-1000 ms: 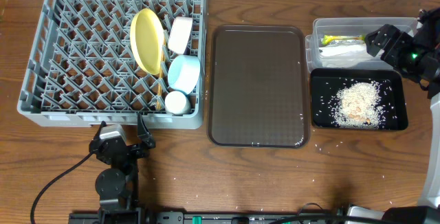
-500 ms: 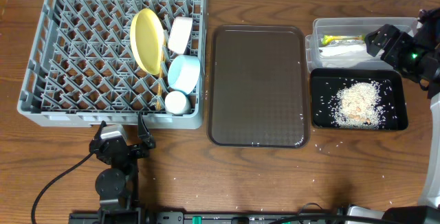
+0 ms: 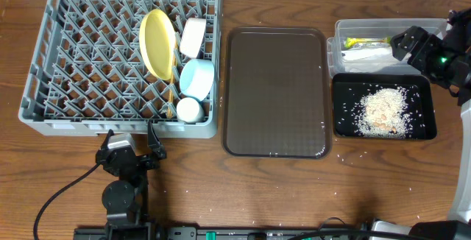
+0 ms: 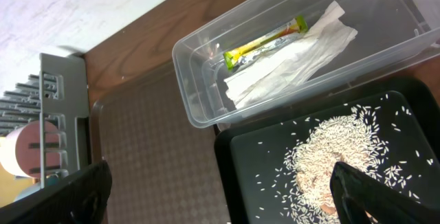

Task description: Sort waste into correct bins and load items into the dishwasher

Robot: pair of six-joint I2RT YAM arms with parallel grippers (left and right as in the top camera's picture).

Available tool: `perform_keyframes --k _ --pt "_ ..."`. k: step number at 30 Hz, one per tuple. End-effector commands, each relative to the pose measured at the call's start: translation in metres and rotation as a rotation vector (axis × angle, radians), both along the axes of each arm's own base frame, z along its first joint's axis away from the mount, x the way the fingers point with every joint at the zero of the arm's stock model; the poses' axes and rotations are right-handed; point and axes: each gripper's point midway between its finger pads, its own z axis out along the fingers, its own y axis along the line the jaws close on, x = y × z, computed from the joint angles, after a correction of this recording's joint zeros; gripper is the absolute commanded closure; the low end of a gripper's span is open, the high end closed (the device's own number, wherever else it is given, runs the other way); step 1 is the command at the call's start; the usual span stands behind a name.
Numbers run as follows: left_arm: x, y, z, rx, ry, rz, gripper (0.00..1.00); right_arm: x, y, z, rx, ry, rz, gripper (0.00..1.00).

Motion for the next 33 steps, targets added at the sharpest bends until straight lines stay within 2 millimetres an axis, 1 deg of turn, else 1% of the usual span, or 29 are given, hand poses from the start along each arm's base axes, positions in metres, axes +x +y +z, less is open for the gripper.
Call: perform_keyframes --k 1,7,10,14,17,20,24,26,29,31,33 --pt "-0.001 0.001 -0.018 0.006 0.049 0.004 0.09 0.001 0.0 0.009 0.003 -0.02 -0.002 0.01" --pt "-0.001 0.001 -0.018 0.006 0.049 0.004 0.08 0.001 0.0 0.009 0.0 -0.02 -0.002 0.01" --pt "0.0 0.001 -0.018 0.006 0.048 0.004 0.08 0.0 -0.007 0.007 -0.029 -0.012 -0.026 0.01" --pt "-0.001 0.001 -0.018 0.006 0.049 0.004 0.09 0.0 -0.006 0.006 -0.029 -0.009 -0.025 0.01" --pt "0.0 0.001 -0.018 0.006 0.048 0.004 0.08 -0.004 -0.006 0.012 -0.045 -0.022 -0.024 0.01" --pt "-0.001 0.001 -0.018 0.006 0.049 0.004 0.08 -0.012 -0.011 0.021 -0.135 -0.033 -0.068 0.01" --pt "0.0 0.001 -0.018 0.006 0.048 0.004 0.08 -0.029 -0.012 0.032 -0.297 -0.059 -0.132 0.01" --pt "0.0 0.001 -0.018 0.006 0.048 0.004 0.08 -0.034 -0.002 0.038 -0.391 -0.111 -0.087 0.01" --pt "-0.001 0.001 -0.018 0.006 0.049 0.004 0.08 -0.038 0.022 0.042 -0.517 -0.231 0.057 0.01" --pt "0.0 0.001 -0.018 0.006 0.048 0.004 0.08 -0.045 0.033 0.041 -0.555 -0.309 0.095 0.01" --pt "0.0 0.001 -0.018 0.006 0.048 0.004 0.08 -0.054 0.038 0.036 -0.555 -0.371 0.097 0.01"
